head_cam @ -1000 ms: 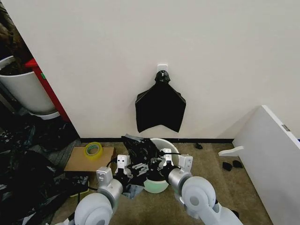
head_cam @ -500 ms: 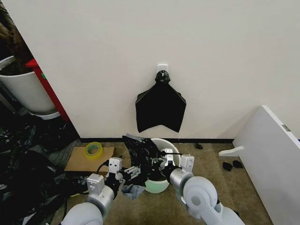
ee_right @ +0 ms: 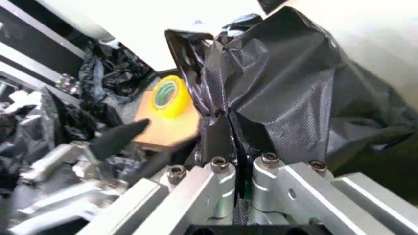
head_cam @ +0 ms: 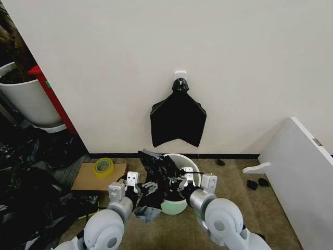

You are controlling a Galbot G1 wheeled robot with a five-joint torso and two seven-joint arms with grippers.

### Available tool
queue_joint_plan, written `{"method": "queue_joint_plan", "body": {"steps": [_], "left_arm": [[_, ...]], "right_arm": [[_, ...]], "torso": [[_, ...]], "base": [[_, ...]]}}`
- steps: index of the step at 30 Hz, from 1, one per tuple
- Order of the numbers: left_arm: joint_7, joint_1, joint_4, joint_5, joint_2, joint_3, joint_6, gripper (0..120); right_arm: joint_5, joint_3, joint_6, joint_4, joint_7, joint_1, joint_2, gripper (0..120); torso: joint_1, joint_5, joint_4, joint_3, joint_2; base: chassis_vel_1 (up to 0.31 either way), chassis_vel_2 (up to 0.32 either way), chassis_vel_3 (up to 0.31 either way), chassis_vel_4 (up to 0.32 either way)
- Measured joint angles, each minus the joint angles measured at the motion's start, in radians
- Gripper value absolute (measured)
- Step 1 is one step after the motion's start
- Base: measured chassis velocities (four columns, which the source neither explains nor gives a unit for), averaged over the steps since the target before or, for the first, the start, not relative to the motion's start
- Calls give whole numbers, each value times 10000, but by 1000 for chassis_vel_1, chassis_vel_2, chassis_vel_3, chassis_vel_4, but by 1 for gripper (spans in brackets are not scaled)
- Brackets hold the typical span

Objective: Place the garbage bag over the trash bin.

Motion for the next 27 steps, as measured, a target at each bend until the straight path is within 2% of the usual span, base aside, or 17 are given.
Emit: {"method": "queue_joint_plan", "body": {"steps": [10,18,20,27], "left_arm": [[-32,285,-348,31,164,-382,137,94],[-170,-164,388,-281,-139,-91,228,94],[-147,-512,807,-442,-306,150,211,94],[-193,-1435,1461,-1010,-568,560,369,94]], "right_arm": [[564,-101,-52,22,83,283,227,0],[632,-185,-101,-210,211,393,434,0],[658,-153,-143,-217,241,396,427,0],[691,-110,-162,-190,275,390,395,0]], "torso": [[0,0,1,0,0],[0,0,1,0,0],[0,-1,0,0,0],[0,0,0,0,0]], "base": [[0,0,0,0],[0,0,0,0],[0,0,0,0],[0,0,0,0]]}}
